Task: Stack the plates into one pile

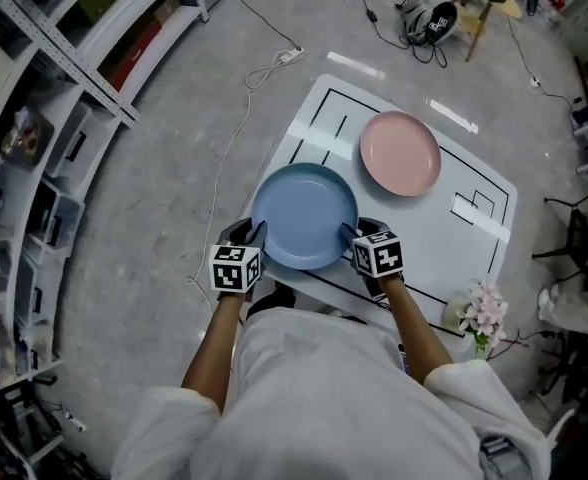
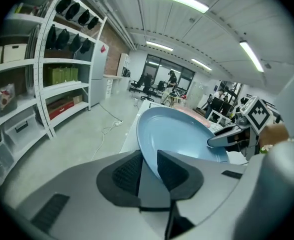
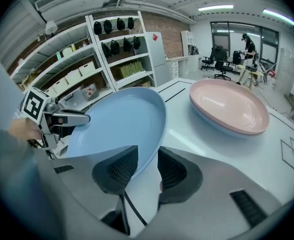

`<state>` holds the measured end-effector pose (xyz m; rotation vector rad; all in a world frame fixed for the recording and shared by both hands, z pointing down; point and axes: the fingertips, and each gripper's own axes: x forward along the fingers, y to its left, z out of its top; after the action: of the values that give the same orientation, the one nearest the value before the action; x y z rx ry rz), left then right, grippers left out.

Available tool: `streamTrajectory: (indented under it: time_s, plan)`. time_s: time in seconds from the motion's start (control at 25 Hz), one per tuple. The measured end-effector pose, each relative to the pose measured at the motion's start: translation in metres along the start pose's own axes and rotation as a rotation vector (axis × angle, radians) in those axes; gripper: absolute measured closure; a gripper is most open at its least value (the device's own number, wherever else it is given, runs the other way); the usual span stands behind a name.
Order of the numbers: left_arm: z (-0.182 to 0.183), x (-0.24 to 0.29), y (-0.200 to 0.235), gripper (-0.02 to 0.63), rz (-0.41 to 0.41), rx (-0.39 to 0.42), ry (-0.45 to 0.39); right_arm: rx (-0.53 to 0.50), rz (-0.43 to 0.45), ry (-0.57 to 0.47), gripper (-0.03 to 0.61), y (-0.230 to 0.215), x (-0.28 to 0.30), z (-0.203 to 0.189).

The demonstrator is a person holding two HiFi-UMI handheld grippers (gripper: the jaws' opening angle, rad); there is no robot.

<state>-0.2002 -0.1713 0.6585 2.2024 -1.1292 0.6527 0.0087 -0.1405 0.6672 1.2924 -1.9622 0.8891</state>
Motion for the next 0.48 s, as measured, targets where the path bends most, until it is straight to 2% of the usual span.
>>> streamTrajectory:
  time_s: [0.2, 0.48]
  plan:
    - [0.056, 0.024, -0.022, 0.505, -0.08, 0.078, -0.026, 0.059, -0.102, -0.082, 0.442, -0.032, -0.03, 0.031]
    - [0.135, 0.075, -0.069, 0.515, -0.242, 0.168, -0.033, 0.17, -0.279, -0.209, 0.446, -0.089, -0.08, 0.066]
